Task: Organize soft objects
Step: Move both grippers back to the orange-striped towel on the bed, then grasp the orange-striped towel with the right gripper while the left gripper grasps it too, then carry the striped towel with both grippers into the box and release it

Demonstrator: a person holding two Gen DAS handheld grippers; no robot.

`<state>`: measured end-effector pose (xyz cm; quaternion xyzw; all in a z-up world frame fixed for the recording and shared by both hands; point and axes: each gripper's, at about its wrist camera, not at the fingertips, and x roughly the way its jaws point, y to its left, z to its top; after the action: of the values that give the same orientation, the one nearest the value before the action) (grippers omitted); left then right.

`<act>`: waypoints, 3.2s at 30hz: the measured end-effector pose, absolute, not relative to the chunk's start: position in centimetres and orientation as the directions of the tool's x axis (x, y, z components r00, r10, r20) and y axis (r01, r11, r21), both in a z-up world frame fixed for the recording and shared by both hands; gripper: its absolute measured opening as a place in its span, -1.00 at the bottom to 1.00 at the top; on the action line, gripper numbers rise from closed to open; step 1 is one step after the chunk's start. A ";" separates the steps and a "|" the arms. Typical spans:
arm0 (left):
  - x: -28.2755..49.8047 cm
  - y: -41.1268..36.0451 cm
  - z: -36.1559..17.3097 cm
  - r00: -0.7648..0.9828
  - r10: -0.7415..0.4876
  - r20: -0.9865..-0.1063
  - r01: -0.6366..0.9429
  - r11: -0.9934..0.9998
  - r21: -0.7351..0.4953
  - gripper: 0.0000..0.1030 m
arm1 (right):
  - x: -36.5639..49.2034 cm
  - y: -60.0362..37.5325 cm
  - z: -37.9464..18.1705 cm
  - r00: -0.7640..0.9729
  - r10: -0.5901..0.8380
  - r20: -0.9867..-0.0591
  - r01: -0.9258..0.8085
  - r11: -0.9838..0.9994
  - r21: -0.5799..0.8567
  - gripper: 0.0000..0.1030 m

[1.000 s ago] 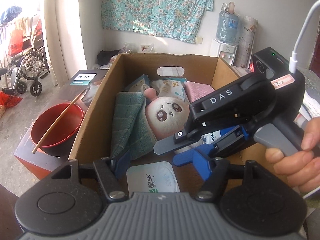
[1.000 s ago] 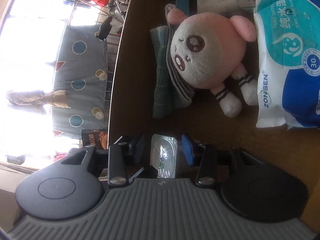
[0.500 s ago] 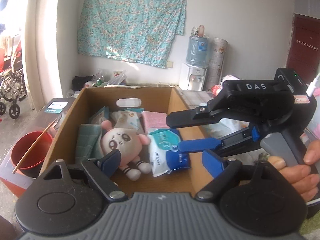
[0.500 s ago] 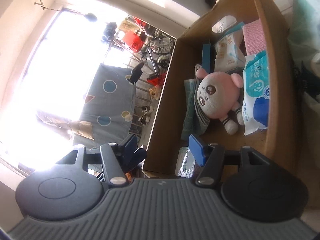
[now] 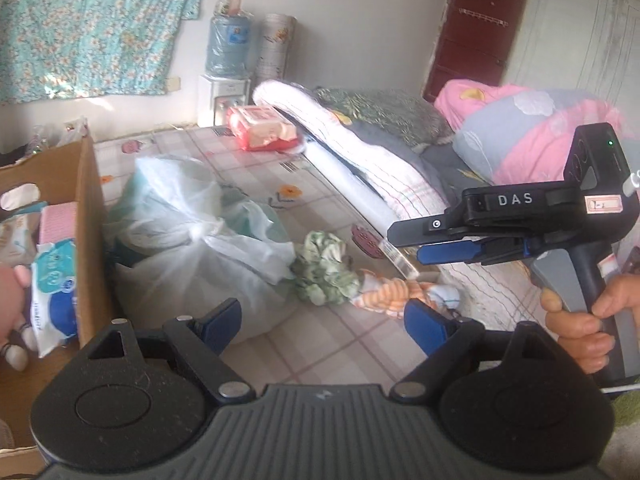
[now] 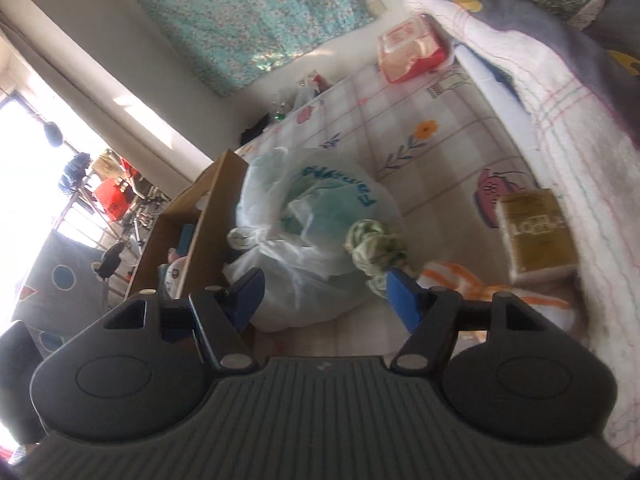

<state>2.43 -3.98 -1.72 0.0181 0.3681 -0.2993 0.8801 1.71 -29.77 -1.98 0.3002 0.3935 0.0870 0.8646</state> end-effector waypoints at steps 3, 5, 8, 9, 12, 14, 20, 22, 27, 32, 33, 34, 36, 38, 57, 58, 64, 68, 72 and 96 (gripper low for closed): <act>3.6 -6.9 -3.9 0.474 -0.510 -0.718 0.539 0.813 -0.222 0.70 | 1.4 -32.2 -4.6 0.653 0.284 -0.702 0.172 0.847 0.502 0.31; 4.1 -8.2 -5.2 0.433 -0.506 -0.746 0.531 0.812 -0.243 0.66 | 1.5 -33.2 -6.3 0.648 0.249 -0.719 0.210 0.850 0.483 0.31; 4.3 -9.8 -6.8 0.400 -0.487 -0.776 0.530 0.814 -0.237 0.66 | 2.0 -34.6 -8.1 0.642 0.254 -0.723 0.230 0.836 0.498 0.31; 4.3 -10.3 -7.2 0.391 -0.480 -0.786 0.529 0.815 -0.235 0.66 | 2.4 -34.8 -8.7 0.633 0.260 -0.729 0.234 0.833 0.501 0.31; 4.0 -11.2 -7.8 0.360 -0.477 -0.802 0.540 0.807 -0.238 0.66 | 2.9 -34.5 -9.9 0.577 0.301 -0.759 0.225 0.835 0.503 0.31; 3.9 -11.4 -8.2 0.347 -0.476 -0.808 0.544 0.804 -0.240 0.66 | 2.5 -34.0 -10.3 0.554 0.349 -0.756 0.211 0.820 0.532 0.31; 4.0 -11.5 -8.9 0.313 -0.483 -0.818 0.554 0.792 -0.256 0.66 | 0.8 -32.4 -11.4 0.487 0.534 -0.691 0.182 0.712 0.678 0.32; 4.1 -11.9 -9.0 0.312 -0.479 -0.820 0.563 0.789 -0.246 0.66 | 0.5 -32.3 -11.3 0.494 0.545 -0.677 0.183 0.696 0.694 0.32; 4.2 -13.4 -9.1 0.338 -0.456 -0.824 0.599 0.779 -0.186 0.66 | 1.4 -33.4 -10.6 0.550 0.484 -0.680 0.208 0.709 0.673 0.32; 4.3 -15.1 -9.4 0.364 -0.426 -0.828 0.634 0.765 -0.115 0.66 | 2.7 -33.4 -12.3 0.541 0.516 -0.664 0.232 0.668 0.707 0.23; 4.3 -15.4 -9.4 0.367 -0.422 -0.829 0.638 0.763 -0.106 0.66 | 2.8 -33.5 -12.6 0.541 0.526 -0.656 0.235 0.655 0.719 0.20; 4.4 -15.8 -9.5 0.369 -0.418 -0.830 0.644 0.759 -0.095 0.66 | 2.8 -33.5 -12.8 0.543 0.534 -0.648 0.238 0.642 0.729 0.13; 4.4 -16.3 -9.6 0.368 -0.418 -0.831 0.655 0.751 -0.087 0.66 | 2.8 -33.9 -13.2 0.544 0.544 -0.639 0.249 0.623 0.741 -0.04; 4.6 -16.8 -9.9 0.357 -0.418 -0.835 0.662 0.744 -0.090 0.65 | 2.7 -34.2 -13.6 0.543 0.554 -0.631 0.257 0.606 0.753 -0.22; 5.2 -17.1 -10.1 0.370 -0.413 -0.832 0.667 0.742 -0.072 -0.04 | 2.0 -33.9 -13.9 0.550 0.594 -0.587 0.248 0.555 0.794 -0.32; 4.9 -16.9 -9.8 0.379 -0.416 -0.827 0.668 0.742 -0.067 -0.04 | 1.9 -33.8 -13.6 0.553 0.592 -0.586 0.243 0.558 0.793 -0.32; 3.6 -15.4 -7.5 0.430 -0.446 -0.785 0.662 0.747 -0.063 -0.04 | 1.3 -32.6 -10.7 0.578 0.576 -0.578 0.193 0.591 0.783 -0.32; 2.8 -13.8 -5.9 0.470 -0.454 -0.757 0.643 0.763 -0.059 -0.04 | 1.0 -31.2 -8.4 0.589 0.572 -0.570 0.146 0.619 0.772 -0.31; 1.7 -11.2 -4.0 0.526 -0.454 -0.719 0.611 0.790 -0.052 -0.04 | 1.0 -29.0 -5.9 0.593 0.579 -0.560 0.083 0.648 0.757 -0.31; 5.0 17.2 -1.1 0.664 -0.177 -0.726 0.095 0.984 -0.153 0.01 | 17.1 4.0 -0.5 0.122 0.758 -0.641 -0.354 0.636 0.685 -0.27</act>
<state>4.96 17.18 -1.12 -0.0512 0.4030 -0.0746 0.9107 17.14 4.01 -0.49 0.1868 0.5404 0.3834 0.7253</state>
